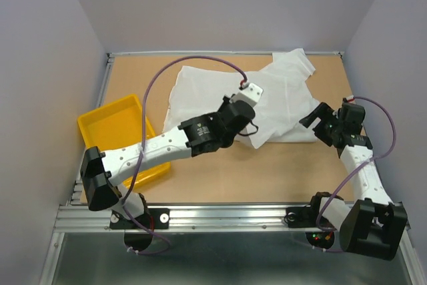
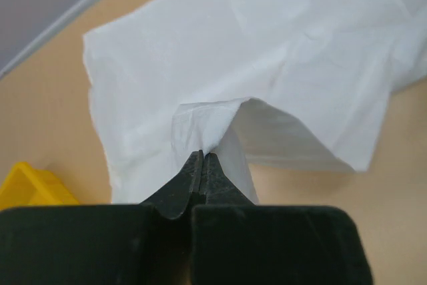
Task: Fold and stack the long sleeve shirts
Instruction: Fold the shirt
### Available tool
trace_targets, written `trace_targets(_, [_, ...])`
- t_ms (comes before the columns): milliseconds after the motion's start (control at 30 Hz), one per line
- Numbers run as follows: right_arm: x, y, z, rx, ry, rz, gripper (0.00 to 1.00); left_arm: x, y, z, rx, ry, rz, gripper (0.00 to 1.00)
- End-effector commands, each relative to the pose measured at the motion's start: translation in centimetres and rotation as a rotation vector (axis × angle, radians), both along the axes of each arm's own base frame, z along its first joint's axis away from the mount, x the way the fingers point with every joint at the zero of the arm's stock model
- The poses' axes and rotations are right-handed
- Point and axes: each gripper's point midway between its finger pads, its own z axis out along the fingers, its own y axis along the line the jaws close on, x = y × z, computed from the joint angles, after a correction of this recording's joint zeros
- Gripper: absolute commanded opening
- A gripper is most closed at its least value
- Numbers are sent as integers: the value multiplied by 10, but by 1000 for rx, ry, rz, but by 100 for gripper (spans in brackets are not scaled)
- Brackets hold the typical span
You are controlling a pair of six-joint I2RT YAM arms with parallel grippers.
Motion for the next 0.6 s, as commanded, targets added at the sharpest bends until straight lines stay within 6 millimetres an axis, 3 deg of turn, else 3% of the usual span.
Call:
trace_targets(0, [13,18,33,2,-89,117,90,52,20,76,-12,-212,95,0])
trace_targets(33, [13,25,33,16,-90,149,90,62,19,97,-59,-249,110,0])
trace_targets(100, [13,31,34,17,-95,180,90,81,19,118,-75,-290,119,0])
trace_targets(233, [12,44,30,38,-88,231,89,104,7,141,-109,-356,108,0])
trace_targets(400, [10,57,28,77,-88,292,88,131,-8,139,-115,-366,90,0])
trace_targets(567, [13,66,27,88,-94,328,85,160,0,141,-143,-369,153,0])
